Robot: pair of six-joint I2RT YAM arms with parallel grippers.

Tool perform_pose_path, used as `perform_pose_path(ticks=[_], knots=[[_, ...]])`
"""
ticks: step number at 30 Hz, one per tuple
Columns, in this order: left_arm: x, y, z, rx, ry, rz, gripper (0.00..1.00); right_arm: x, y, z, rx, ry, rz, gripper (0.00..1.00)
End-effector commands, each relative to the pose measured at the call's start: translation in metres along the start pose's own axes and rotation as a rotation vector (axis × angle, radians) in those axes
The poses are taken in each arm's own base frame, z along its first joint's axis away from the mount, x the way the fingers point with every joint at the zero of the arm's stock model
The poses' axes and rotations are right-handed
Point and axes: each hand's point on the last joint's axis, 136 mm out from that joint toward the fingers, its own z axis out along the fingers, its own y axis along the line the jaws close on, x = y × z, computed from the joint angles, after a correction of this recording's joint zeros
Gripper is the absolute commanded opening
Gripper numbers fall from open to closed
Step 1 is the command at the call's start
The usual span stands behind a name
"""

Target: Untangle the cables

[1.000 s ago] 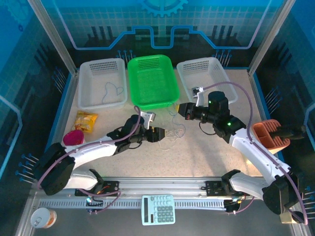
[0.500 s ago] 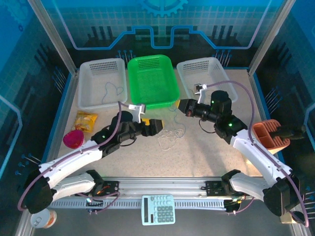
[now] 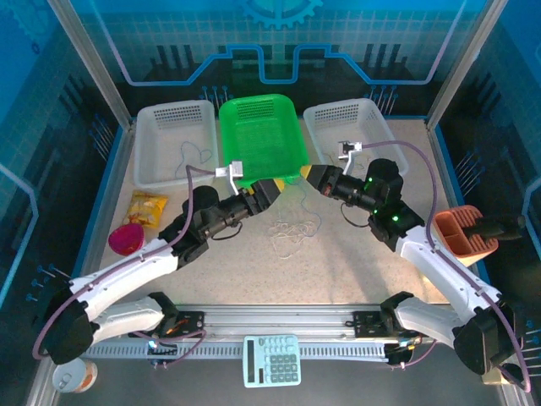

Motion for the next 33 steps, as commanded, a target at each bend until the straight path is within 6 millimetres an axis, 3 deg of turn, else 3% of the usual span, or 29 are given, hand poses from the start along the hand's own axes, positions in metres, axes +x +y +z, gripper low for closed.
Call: perform_pose_path(ticks=[1, 21, 27, 29, 30, 33], knots=[[-0.013, -0.014, 0.004, 0.074, -0.056, -0.045, 0.80, -0.006, 0.013, -0.001, -0.061, -0.023, -0.001, 0.00], [-0.023, -0.011, 0.026, 0.130, -0.117, -0.094, 0.44, 0.004, 0.026, 0.007, -0.123, 0.006, 0.021, 0.00], [-0.026, -0.011, 0.024, 0.134, -0.136, -0.095, 0.20, 0.007, 0.023, 0.007, -0.115, 0.011, 0.025, 0.00], [-0.029, -0.016, 0.023, 0.138, -0.141, -0.087, 0.03, 0.010, 0.022, 0.007, -0.111, 0.022, 0.016, 0.00], [-0.031, -0.019, 0.022, 0.138, -0.142, -0.078, 0.00, 0.011, 0.021, 0.007, -0.101, 0.028, 0.004, 0.04], [-0.040, -0.036, 0.020, 0.130, -0.124, -0.039, 0.00, 0.014, 0.013, 0.000, -0.028, 0.037, -0.042, 0.38]])
